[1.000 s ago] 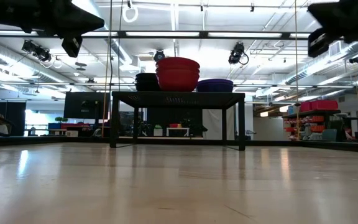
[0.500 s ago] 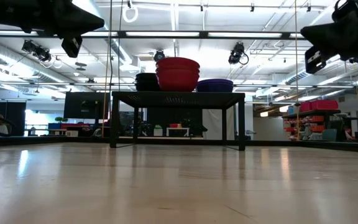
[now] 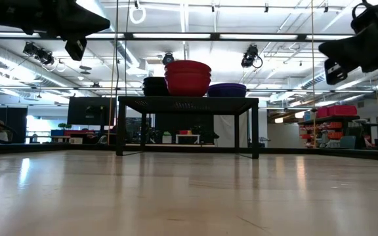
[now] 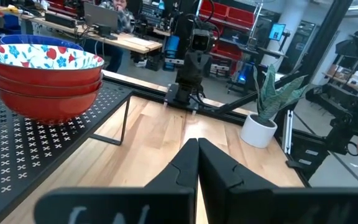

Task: Pick & Place Mini bowls
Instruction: Return to Home Position

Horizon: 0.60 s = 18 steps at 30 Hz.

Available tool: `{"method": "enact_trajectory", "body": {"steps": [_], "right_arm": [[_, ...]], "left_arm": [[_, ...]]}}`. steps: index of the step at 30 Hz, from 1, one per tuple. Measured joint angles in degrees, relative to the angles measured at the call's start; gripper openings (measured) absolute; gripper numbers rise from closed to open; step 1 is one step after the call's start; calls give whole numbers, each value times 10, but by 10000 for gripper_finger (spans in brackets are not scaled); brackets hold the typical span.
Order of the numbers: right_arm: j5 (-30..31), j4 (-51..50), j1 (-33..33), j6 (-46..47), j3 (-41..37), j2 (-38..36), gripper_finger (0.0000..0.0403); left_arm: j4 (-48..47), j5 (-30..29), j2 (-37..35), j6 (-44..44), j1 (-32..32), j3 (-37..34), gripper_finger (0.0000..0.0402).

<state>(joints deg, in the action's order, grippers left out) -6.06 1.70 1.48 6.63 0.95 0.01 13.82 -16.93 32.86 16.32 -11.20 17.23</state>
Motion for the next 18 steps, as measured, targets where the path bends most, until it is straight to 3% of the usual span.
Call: {"method": "enact_trajectory", "body": {"steps": [18], "right_arm": [[9,-2,0,19,0,5,29]], "left_arm": [[0,-28,0,15,2,0,14]]}}
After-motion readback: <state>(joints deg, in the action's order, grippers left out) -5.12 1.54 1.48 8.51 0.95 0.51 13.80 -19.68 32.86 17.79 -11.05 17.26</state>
